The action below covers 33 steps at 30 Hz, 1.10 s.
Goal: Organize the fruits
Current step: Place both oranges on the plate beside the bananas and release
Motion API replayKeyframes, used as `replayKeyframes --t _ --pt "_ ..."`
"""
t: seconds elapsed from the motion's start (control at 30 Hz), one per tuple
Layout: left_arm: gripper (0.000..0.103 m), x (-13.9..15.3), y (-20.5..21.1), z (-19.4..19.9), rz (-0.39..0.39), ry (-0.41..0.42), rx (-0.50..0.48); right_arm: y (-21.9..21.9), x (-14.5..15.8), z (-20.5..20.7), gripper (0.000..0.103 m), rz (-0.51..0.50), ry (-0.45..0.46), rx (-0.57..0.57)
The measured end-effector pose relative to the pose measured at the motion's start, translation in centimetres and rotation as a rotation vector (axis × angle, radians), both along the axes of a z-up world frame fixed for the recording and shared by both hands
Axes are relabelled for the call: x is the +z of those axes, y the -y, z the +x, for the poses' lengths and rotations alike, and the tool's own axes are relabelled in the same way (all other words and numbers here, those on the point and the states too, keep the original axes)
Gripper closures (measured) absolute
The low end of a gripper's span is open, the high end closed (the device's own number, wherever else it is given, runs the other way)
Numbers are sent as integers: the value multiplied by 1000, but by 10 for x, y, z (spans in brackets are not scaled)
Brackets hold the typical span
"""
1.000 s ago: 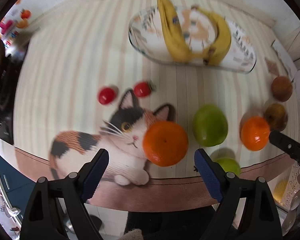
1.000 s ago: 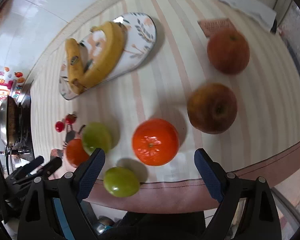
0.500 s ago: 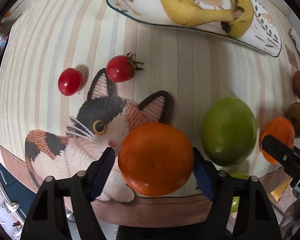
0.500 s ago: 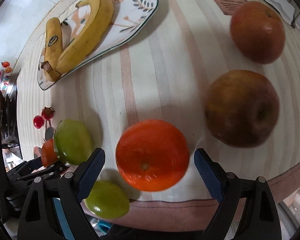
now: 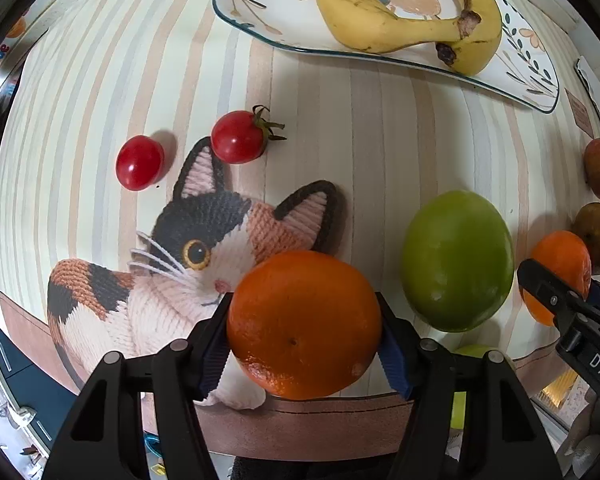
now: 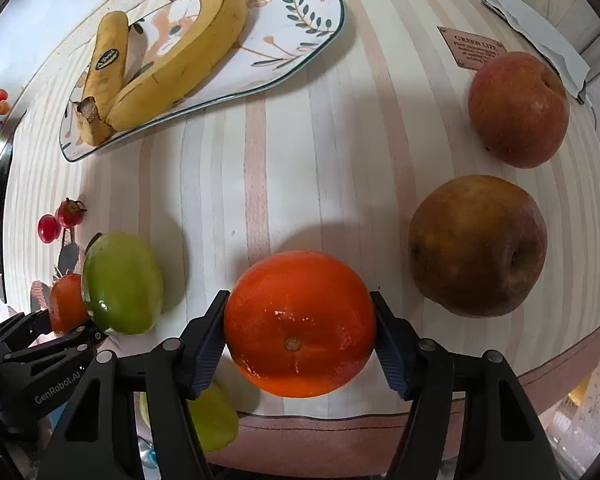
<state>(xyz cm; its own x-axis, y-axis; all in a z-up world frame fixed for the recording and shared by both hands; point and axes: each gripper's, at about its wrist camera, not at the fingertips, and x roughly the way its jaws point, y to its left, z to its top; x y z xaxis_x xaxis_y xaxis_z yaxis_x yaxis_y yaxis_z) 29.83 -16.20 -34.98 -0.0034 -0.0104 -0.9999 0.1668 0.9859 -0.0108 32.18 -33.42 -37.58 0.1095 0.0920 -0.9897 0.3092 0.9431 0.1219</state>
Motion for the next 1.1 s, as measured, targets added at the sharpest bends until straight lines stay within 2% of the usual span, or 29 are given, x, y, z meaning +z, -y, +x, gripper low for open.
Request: replayKeyframes --t 0.23,0.43,0.53,0.67,0.8,0.83,0.93,1.1 --pt "42 23 -9 -2 -10 40 0 -1 3 -4 35 36 49 -24" --pt "42 69 -17 5 -76 99 23 5 36 6 35 75 124 -47" --pt "42 95 -17 21 -118 128 31 11 53 22 35 89 166 -54" --pt "42 117 -16 67 -149 147 36 13 72 56 35 56 212 -34" --pt "41 114 -14 117 -103 162 27 24 80 101 35 7 233 -6" --pt "41 111 -14 131 -92 157 30 39 84 107 35 -1 230 0" --pt "41 97 -16 170 -64 128 38 54 76 142 35 -10 211 9" --pt "41 71 -18 208 -60 64 53 65 62 186 35 -37 167 42"
